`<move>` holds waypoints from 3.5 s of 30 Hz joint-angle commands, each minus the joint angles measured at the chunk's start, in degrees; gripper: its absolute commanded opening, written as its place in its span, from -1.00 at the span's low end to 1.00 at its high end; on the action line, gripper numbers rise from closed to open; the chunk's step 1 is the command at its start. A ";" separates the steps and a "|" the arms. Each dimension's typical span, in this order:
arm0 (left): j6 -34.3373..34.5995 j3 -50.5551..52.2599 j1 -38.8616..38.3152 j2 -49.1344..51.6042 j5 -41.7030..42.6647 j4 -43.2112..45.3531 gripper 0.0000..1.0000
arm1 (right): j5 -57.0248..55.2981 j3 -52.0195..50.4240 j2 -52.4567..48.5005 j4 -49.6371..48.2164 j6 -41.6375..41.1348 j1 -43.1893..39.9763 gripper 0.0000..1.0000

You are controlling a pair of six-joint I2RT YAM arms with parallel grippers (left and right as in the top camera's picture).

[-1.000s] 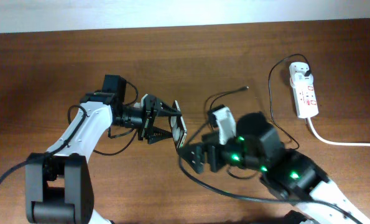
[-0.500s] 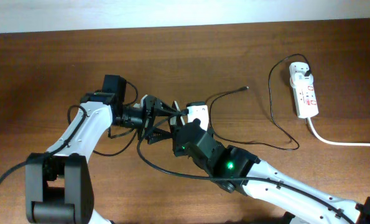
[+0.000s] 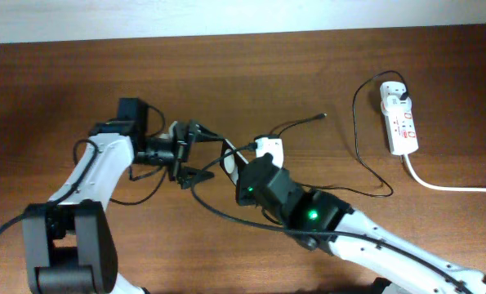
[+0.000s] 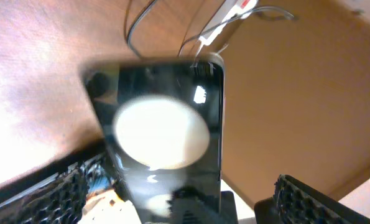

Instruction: Plug charger to phone and switch on socket

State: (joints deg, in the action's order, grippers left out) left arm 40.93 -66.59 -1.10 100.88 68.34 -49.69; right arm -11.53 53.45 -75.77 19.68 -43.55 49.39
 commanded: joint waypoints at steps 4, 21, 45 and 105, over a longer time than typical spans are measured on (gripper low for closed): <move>-15.65 -0.26 7.52 -11.72 -10.29 -7.17 0.98 | 16.96 1.01 10.32 7.54 -3.91 -11.34 -0.92; -18.73 -0.24 8.79 -79.43 -56.57 -27.21 0.98 | 61.61 -16.72 17.51 -18.12 -18.43 -33.81 -0.92; -18.73 -0.20 0.31 -93.37 -69.83 -44.26 0.98 | 76.04 -17.79 5.97 -28.26 -3.39 -38.16 -0.92; 0.92 27.50 0.02 -64.83 -35.69 18.75 0.98 | 54.38 -17.79 5.97 -36.24 -35.01 -30.53 -0.92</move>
State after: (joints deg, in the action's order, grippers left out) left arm 38.96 -39.09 -0.86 33.15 22.68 -32.18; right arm 50.94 35.22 -70.15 -13.15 -73.01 14.92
